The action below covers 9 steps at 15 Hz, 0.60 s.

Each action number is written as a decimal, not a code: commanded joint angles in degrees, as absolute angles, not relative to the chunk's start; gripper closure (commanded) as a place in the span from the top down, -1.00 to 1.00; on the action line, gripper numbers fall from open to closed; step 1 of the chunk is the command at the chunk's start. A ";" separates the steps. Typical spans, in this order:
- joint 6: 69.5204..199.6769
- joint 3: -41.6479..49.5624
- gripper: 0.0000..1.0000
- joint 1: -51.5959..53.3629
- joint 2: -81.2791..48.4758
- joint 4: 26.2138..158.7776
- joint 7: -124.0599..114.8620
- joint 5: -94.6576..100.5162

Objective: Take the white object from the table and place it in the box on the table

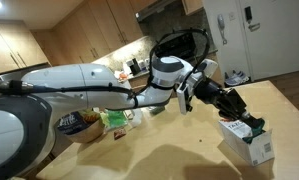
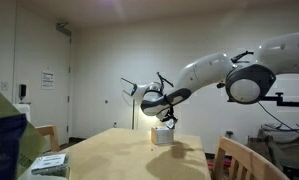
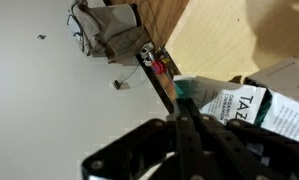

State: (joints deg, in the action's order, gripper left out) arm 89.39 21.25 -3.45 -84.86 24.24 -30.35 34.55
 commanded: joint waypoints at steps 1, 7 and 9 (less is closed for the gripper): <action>89.69 20.89 -0.99 -3.85 -84.87 25.04 -28.43 33.37; 89.31 21.29 -0.99 -4.12 -85.01 25.45 -30.36 33.47; 88.64 21.59 -0.99 -4.05 -85.01 25.38 -31.41 33.58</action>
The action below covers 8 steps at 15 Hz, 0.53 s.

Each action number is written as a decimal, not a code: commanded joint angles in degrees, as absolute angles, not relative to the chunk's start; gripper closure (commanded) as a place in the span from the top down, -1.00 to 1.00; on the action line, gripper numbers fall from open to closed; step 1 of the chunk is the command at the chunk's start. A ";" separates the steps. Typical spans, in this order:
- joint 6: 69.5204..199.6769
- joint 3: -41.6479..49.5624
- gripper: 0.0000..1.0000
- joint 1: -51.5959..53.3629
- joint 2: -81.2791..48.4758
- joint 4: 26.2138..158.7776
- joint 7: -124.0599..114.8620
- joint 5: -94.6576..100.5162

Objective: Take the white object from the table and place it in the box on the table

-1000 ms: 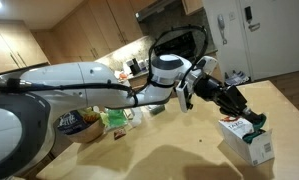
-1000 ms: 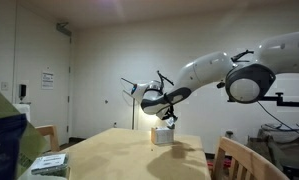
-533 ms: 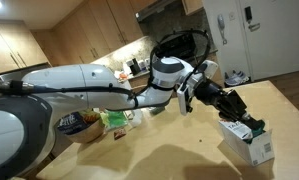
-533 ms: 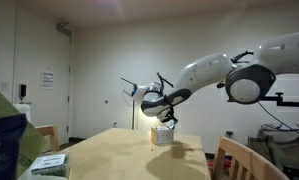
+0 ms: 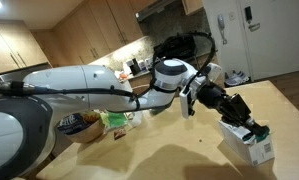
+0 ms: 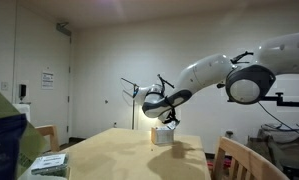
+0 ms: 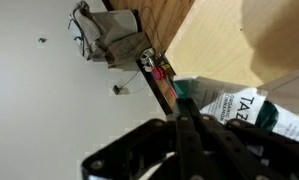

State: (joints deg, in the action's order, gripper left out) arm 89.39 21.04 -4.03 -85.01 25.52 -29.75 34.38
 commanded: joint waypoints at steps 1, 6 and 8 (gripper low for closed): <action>88.64 21.51 -0.99 -4.12 -85.01 25.28 -31.43 33.50; 87.18 21.49 -0.99 -4.23 -85.01 25.39 -33.89 33.21; 86.39 21.48 -0.99 -4.29 -85.01 25.37 -36.22 33.04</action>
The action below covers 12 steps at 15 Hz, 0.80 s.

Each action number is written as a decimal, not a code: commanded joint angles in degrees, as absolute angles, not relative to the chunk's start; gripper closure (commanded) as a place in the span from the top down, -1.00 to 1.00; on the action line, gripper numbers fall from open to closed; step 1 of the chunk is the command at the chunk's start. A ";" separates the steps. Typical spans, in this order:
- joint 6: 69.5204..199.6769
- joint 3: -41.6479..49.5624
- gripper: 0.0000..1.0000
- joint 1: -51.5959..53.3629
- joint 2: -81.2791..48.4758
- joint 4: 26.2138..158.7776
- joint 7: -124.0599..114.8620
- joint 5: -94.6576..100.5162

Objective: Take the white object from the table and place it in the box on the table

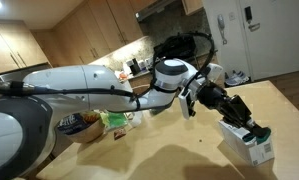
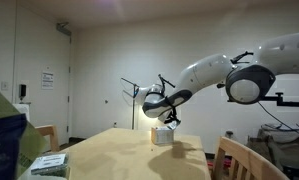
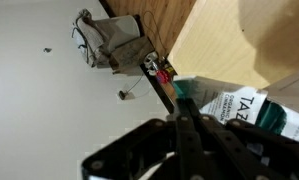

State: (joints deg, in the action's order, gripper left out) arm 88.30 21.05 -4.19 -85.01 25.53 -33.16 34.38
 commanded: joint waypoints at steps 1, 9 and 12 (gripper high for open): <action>86.21 21.30 -0.99 -4.39 -85.01 25.31 -37.00 32.83; 84.20 21.24 -0.99 -4.20 -85.05 25.45 -42.45 31.34; 83.72 21.32 -0.99 -4.19 -85.05 25.35 -44.01 30.86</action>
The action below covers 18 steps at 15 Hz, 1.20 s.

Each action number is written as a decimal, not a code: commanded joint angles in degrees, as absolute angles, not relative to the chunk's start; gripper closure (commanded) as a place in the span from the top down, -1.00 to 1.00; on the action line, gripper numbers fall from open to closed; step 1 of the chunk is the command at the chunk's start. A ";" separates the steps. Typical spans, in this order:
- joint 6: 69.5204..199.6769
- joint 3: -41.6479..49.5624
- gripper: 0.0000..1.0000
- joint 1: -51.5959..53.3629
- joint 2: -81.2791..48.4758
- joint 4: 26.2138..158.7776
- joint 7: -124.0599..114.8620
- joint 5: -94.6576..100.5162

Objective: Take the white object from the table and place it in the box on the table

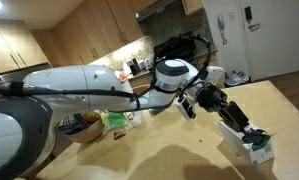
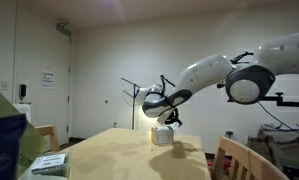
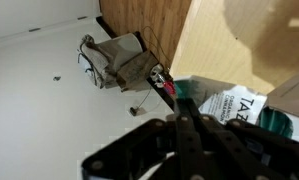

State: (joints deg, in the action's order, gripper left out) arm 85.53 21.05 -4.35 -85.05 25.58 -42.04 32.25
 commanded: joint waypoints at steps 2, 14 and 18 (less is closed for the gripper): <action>83.59 21.24 -0.99 -4.28 -85.05 24.98 -45.37 30.46; 82.18 21.15 -0.99 -5.64 -84.78 20.62 -52.49 26.01; 81.74 21.44 -0.99 -5.73 -84.58 21.10 -58.20 26.04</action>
State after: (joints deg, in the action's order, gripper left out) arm 83.89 21.05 -5.39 -84.58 22.35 -54.83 27.52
